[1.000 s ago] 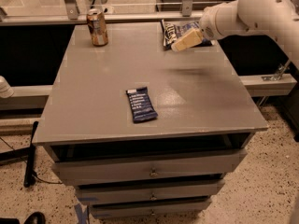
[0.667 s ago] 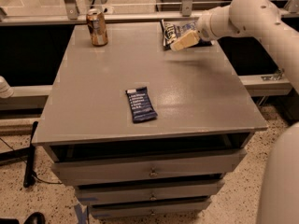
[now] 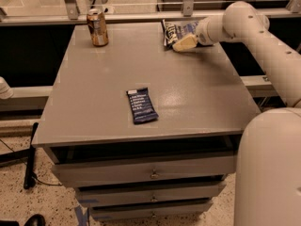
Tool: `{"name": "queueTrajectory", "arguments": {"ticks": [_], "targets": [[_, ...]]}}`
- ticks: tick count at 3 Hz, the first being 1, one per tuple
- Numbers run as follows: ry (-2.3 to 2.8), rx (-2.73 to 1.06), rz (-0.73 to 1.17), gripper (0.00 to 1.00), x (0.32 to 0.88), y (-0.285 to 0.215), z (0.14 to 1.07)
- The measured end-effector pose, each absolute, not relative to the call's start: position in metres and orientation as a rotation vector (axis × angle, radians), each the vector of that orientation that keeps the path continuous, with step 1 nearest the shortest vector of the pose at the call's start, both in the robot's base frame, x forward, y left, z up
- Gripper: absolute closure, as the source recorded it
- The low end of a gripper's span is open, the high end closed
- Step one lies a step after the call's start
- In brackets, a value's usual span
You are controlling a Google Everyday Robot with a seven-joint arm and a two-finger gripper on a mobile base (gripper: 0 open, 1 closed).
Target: Move blue chip bag near orange can
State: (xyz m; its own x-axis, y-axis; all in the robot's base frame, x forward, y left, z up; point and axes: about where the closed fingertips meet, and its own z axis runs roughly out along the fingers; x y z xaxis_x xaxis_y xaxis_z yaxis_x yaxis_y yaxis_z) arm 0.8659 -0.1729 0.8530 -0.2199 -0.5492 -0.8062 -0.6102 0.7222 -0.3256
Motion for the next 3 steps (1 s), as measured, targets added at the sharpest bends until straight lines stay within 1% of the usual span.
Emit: {"name": "queueTrajectory", "arguments": {"ticks": [2,3], "targets": [[1.822,-0.899,0.078,0.68,0.869,-0.169,0.879],[1.737,-0.962,0.108,0.92,0.861,-0.145,0.907]]}}
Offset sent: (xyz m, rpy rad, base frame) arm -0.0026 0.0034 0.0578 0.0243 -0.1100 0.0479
